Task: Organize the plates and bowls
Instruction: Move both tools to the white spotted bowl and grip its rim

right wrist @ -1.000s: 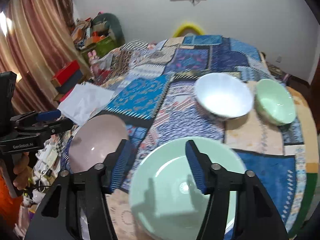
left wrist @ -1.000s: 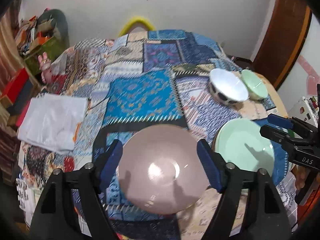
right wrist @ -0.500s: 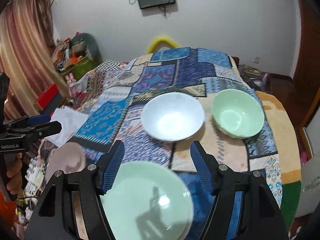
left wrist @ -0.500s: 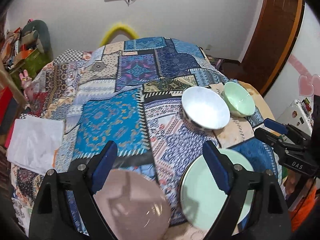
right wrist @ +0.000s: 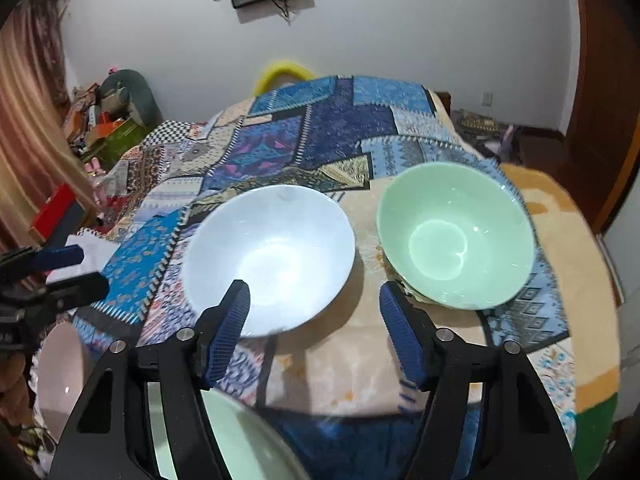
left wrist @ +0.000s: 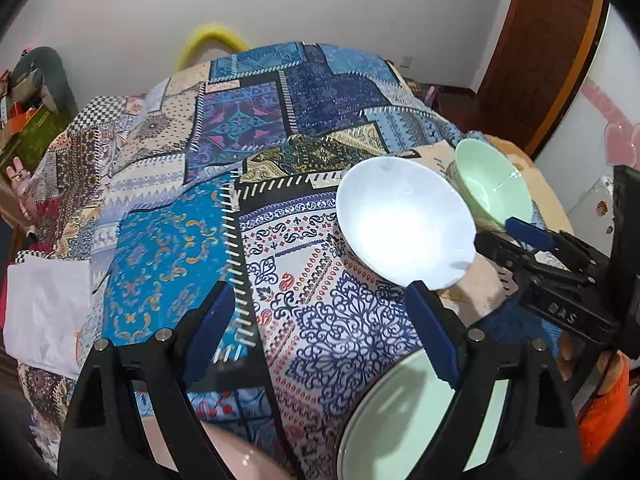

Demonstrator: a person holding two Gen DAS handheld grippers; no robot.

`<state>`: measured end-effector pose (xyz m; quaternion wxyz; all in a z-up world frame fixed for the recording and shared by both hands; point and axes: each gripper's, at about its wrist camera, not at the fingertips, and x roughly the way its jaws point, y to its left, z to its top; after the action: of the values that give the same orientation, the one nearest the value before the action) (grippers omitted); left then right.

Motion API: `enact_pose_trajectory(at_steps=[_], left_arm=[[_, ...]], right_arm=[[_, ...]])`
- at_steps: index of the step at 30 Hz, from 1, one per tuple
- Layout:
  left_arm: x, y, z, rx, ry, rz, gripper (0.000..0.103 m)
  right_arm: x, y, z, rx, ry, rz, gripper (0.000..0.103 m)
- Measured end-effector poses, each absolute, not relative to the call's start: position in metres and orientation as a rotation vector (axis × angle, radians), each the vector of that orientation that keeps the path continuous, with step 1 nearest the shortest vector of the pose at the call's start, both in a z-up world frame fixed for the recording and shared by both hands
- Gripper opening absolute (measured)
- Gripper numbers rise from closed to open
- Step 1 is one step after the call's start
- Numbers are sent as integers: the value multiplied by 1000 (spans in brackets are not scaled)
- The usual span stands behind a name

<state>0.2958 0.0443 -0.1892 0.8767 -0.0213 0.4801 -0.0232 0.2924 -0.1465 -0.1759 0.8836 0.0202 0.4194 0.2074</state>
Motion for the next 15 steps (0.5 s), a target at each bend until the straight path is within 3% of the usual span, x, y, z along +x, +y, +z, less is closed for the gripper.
enact_pose_trajectory(at_steps=[4, 15], left_arm=[[310, 41, -202, -34, 1021, -51, 87], [330, 38, -223, -47, 1036, -43, 87]], right_arm=[[309, -149, -195, 104, 944, 444, 43], [332, -148, -221, 203, 1078, 485, 21]])
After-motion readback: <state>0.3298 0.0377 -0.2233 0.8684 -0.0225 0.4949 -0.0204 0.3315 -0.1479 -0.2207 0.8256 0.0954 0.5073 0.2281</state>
